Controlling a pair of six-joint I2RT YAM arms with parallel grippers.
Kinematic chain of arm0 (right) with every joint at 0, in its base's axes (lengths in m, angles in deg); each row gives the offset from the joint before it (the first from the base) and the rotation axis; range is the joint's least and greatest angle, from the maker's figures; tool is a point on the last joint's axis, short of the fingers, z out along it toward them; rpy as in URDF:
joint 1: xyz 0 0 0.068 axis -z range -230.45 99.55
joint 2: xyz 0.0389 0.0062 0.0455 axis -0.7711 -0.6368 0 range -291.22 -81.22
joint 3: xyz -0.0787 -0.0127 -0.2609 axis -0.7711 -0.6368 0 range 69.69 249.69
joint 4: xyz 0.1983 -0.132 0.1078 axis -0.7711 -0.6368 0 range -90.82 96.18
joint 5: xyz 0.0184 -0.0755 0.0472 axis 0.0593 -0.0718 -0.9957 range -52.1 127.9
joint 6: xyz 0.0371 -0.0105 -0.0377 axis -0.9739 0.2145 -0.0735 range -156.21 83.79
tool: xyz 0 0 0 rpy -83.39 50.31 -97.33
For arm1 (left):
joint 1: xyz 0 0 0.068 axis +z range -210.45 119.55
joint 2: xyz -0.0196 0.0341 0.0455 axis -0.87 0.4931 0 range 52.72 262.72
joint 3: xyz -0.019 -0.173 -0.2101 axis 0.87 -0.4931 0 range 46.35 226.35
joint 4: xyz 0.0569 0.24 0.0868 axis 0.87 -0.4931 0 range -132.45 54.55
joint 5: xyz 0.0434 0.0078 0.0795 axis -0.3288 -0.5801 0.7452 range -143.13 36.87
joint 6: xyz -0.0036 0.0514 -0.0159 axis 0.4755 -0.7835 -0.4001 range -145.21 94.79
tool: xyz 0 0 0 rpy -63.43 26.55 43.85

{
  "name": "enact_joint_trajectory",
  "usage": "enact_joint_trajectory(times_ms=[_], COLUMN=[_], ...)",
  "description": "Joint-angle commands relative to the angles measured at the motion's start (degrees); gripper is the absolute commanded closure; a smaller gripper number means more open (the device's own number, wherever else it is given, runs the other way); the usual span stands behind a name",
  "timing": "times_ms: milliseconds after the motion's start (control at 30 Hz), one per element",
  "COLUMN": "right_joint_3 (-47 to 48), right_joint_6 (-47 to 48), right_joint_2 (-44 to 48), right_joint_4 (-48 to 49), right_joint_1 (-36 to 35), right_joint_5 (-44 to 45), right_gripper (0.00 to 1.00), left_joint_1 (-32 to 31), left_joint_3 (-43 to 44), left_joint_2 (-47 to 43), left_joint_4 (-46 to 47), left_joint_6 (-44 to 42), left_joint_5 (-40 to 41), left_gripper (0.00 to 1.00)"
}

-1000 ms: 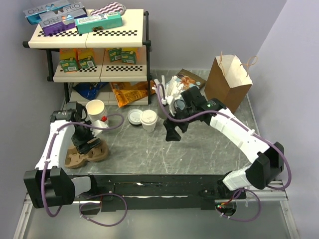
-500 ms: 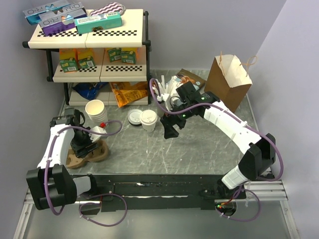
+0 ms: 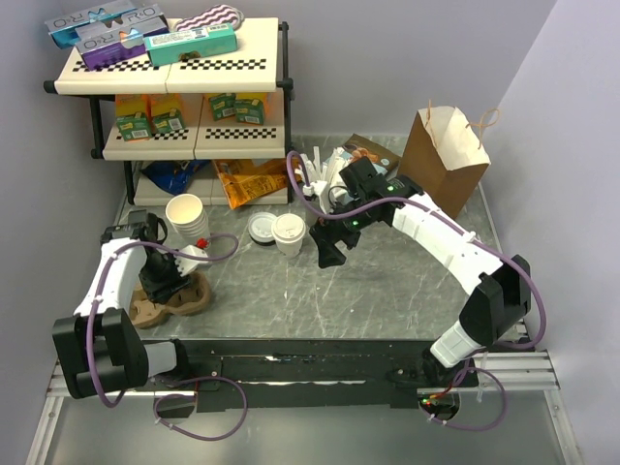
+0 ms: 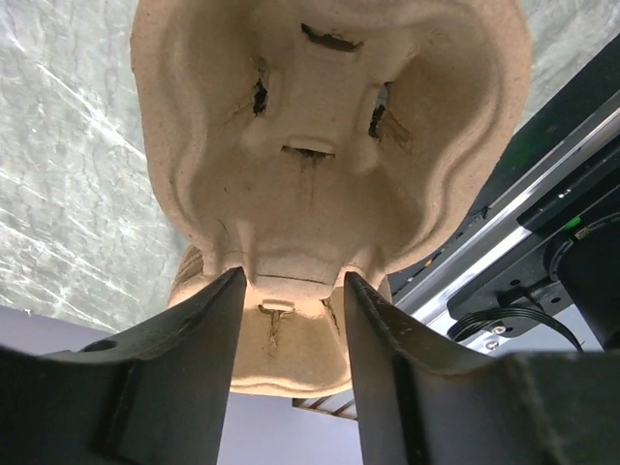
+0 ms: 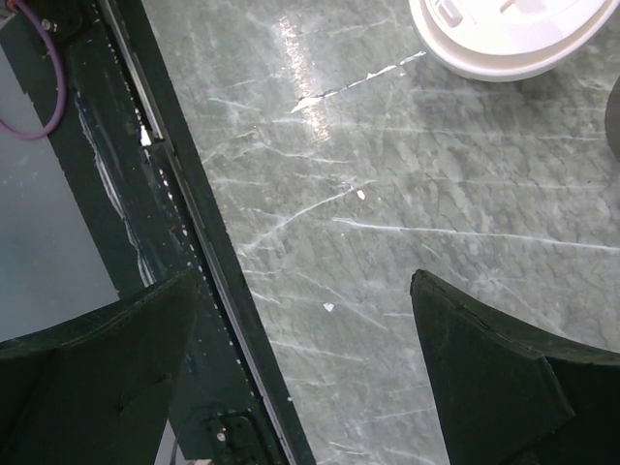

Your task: Pack the takeout coffee

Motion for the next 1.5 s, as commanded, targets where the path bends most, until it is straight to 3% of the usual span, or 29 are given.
enact_joint_trajectory(times_ms=[0, 367, 533, 767, 800, 833, 867, 967, 1133, 1467], right_joint_3=[3.2, 2.3, 4.0, 3.1, 2.8, 2.5, 2.1, 2.2, 2.8, 3.9], right_joint_6=[0.9, 0.4, 0.1, -1.3, -1.3, -1.9, -2.1, -2.9, -3.6, -0.7], right_joint_2=[-0.7, -0.3, -0.1, 2.0, 2.3, 3.0, 3.2, 4.4, 6.3, 7.1], right_joint_4=[-0.5, 0.4, 0.6, 3.4, 3.8, 4.1, 4.4, 4.8, 5.9, -1.1], right_joint_1=[-0.5, -0.5, -0.5, -0.4, -0.4, -0.3, -0.2, -0.2, -0.1, -0.1], right_joint_5=[0.5, -0.8, -2.2, -5.0, -5.2, -5.2, -5.2, -5.0, -3.2, -0.8], right_gripper=[0.04, 0.04, 0.04, 0.04, 0.04, 0.04, 0.04, 0.03, 0.03, 0.03], left_joint_1=[0.3, 0.3, 0.3, 1.1, 1.0, 1.0, 1.1, 1.0, 1.0, 1.0], left_joint_3=[-0.2, 4.8, 8.9, 12.6, 12.7, 12.5, 12.2, 9.2, 3.0, 5.8], left_joint_2=[0.6, 1.4, -0.2, 2.3, 2.3, 1.9, 0.6, -2.5, -5.1, 1.5], left_joint_4=[0.5, -3.5, -7.9, -13.2, -13.3, -13.1, -11.9, -9.4, -4.3, -4.5], left_joint_6=[-1.2, 0.9, 3.8, 11.0, 11.6, 11.4, 11.0, 7.0, 0.9, -1.1], left_joint_5=[-2.1, -2.2, -3.8, -7.5, -7.5, -7.1, -6.9, -6.1, -2.3, -2.3], left_gripper=[0.52, 0.73, 0.99, 0.99, 0.95, 0.8, 0.5, 0.3, 0.28, 0.45])
